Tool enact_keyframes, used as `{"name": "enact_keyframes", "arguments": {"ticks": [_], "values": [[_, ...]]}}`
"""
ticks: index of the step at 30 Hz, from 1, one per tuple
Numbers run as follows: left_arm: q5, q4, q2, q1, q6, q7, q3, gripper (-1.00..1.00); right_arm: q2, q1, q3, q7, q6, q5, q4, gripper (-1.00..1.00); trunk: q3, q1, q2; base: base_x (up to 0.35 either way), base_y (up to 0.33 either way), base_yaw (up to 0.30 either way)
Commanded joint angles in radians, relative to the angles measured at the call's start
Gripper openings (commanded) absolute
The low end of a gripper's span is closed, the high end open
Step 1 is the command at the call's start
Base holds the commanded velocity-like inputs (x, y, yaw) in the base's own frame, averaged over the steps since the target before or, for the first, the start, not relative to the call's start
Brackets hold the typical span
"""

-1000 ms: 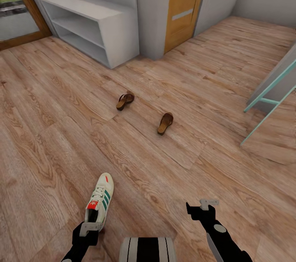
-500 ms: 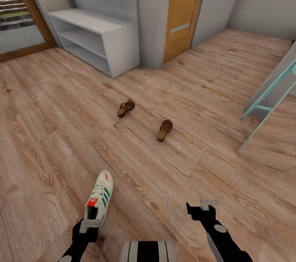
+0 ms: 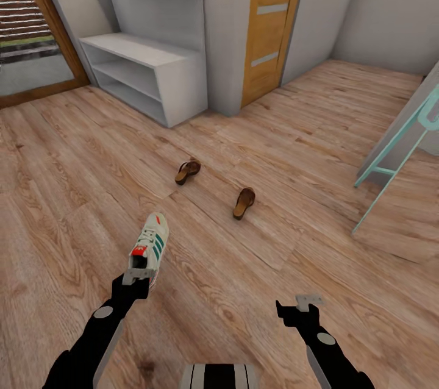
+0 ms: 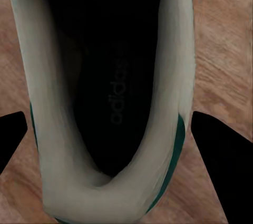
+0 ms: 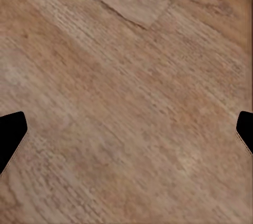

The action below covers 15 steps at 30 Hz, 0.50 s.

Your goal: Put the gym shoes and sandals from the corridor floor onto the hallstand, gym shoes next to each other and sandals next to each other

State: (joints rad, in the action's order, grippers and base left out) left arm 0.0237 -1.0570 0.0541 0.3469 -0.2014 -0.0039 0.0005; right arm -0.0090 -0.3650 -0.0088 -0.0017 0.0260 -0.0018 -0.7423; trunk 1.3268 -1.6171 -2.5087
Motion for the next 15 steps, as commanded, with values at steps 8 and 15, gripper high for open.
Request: {"name": "enact_keyframes", "arguments": {"ticks": [8, 15], "values": [[-0.002, -0.125, -0.005, 0.0, -0.096, -0.001, 0.0, -1.0, -0.001, 0.0, 0.001, 0.002, 0.003, -0.001, -0.003, 1.0, -0.03, 0.004, 0.002, 0.0, 0.0, 0.0], [-0.002, -0.124, -0.008, 0.0, -0.128, -0.001, -0.002, -1.0, -0.002, 0.0, -0.001, 0.004, 0.13, -0.004, -0.079, 1.0, -0.057, 0.007, 0.003, 0.0, 0.0, 0.0]]}}
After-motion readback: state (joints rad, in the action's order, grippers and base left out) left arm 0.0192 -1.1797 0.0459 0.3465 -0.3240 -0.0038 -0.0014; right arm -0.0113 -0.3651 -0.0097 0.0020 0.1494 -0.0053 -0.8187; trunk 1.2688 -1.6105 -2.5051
